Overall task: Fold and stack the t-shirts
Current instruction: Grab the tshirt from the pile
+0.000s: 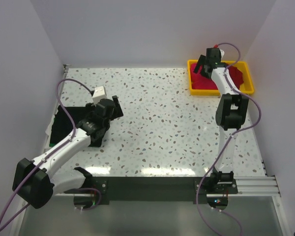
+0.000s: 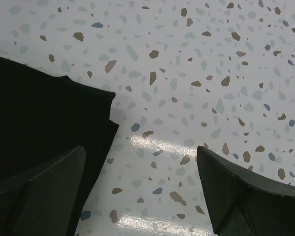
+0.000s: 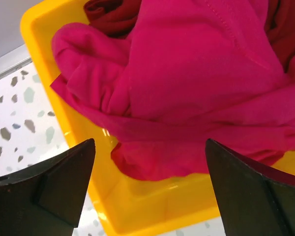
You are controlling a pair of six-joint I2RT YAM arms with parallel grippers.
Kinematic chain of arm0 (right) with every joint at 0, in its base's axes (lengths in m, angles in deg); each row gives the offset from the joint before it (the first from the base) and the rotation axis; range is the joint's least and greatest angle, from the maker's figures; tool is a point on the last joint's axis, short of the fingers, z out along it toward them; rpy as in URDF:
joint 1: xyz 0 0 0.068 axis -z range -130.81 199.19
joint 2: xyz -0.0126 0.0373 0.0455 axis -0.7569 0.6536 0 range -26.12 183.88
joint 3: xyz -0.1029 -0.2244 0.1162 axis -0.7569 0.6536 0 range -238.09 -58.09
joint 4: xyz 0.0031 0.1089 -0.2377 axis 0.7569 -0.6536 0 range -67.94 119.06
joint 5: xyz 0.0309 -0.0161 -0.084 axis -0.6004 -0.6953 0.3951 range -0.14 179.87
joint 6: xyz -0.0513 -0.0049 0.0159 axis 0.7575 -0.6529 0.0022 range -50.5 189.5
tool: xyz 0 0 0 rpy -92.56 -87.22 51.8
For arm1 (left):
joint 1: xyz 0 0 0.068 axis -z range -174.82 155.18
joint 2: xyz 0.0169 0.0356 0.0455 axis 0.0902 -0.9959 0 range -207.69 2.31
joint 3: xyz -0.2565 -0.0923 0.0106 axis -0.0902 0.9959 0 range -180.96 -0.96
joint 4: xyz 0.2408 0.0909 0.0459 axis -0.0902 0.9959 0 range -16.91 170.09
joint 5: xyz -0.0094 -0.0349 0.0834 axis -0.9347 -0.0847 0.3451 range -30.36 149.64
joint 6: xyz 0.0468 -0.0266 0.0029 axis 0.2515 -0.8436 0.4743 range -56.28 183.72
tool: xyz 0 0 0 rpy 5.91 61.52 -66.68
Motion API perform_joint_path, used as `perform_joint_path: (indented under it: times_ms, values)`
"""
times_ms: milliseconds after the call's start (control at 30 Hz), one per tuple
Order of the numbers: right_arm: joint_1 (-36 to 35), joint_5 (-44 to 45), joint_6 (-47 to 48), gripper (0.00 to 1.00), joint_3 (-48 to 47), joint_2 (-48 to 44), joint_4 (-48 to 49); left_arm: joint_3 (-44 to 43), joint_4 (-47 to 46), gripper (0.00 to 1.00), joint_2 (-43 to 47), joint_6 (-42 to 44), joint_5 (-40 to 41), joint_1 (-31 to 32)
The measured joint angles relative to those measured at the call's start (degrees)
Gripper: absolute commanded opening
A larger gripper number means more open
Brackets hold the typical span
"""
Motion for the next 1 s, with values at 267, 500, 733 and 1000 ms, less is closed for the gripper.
perform_joint_path:
  times_ms: [267, 500, 733, 1000]
  values:
    - [0.76, 1.33, 1.07, 0.53, -4.61, 8.00, 2.05, -0.87, 0.42, 1.00, -1.31, 0.02, 0.37, 0.00]
    - [0.94, 2.16, 0.76, 0.00, -6.47, 9.42, 3.82, -1.40, 1.33, 1.00, -1.53, 0.09, 1.36, 0.00]
    - [0.94, 2.08, 0.48, 0.00, -4.57, 6.73, 4.96, -1.97, 2.67, 1.00, -0.85, 0.09, 1.60, 0.00]
    - [0.98, 1.55, 1.38, 0.00, 1.62, -14.62, 5.44, -1.90, 2.60, 1.00, 4.24, 0.07, 0.57, 0.00]
